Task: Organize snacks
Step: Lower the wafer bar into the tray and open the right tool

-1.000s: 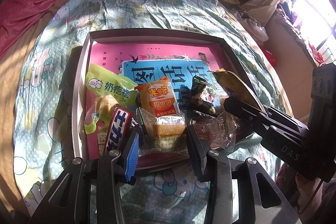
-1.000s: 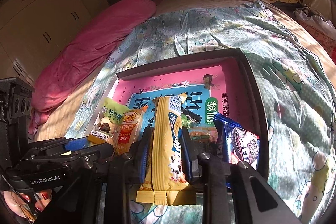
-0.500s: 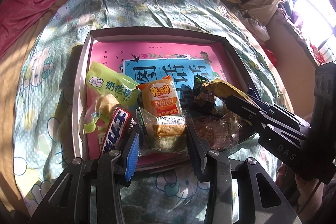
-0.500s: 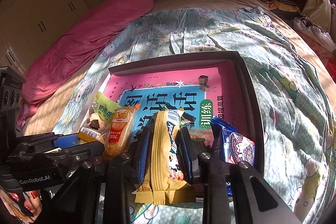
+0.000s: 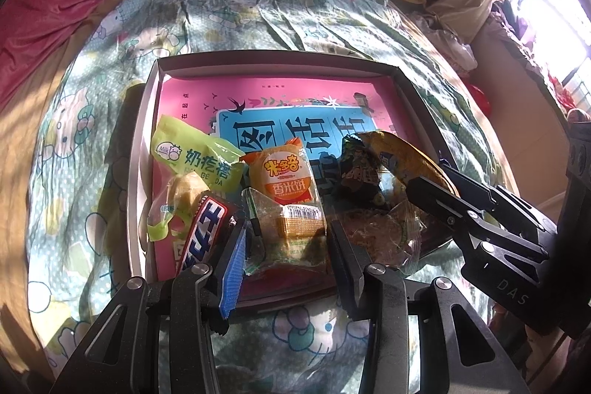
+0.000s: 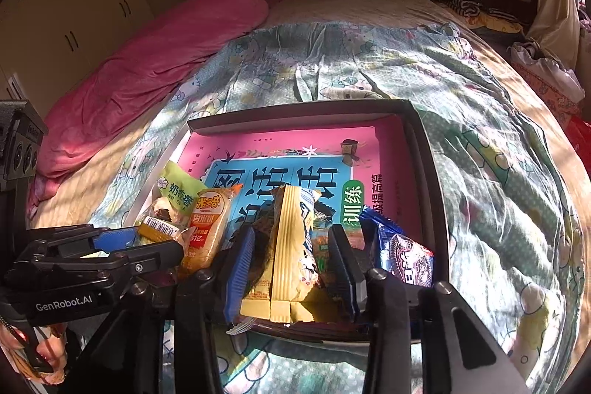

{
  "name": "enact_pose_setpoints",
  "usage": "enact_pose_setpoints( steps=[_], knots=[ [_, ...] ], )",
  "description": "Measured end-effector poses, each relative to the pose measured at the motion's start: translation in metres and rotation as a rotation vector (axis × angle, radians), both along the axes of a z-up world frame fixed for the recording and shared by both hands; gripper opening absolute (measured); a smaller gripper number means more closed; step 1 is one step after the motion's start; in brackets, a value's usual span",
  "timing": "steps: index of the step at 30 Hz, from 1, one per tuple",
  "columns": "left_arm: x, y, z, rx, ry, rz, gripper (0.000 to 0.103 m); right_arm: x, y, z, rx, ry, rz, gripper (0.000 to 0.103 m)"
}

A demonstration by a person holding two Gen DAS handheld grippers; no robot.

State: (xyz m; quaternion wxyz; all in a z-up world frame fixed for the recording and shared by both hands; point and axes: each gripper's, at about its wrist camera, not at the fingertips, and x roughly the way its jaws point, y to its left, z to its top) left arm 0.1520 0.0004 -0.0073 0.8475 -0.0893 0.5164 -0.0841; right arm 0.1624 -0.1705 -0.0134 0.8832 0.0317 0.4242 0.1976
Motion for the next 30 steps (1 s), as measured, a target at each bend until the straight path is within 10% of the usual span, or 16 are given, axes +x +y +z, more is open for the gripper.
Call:
enact_pose_setpoints(
  steps=[30],
  knots=[
    [-0.008,-0.002,0.019,0.069,-0.06,0.023,0.064,-0.016,-0.01,0.017,-0.043,-0.066,-0.048,0.063]
  ],
)
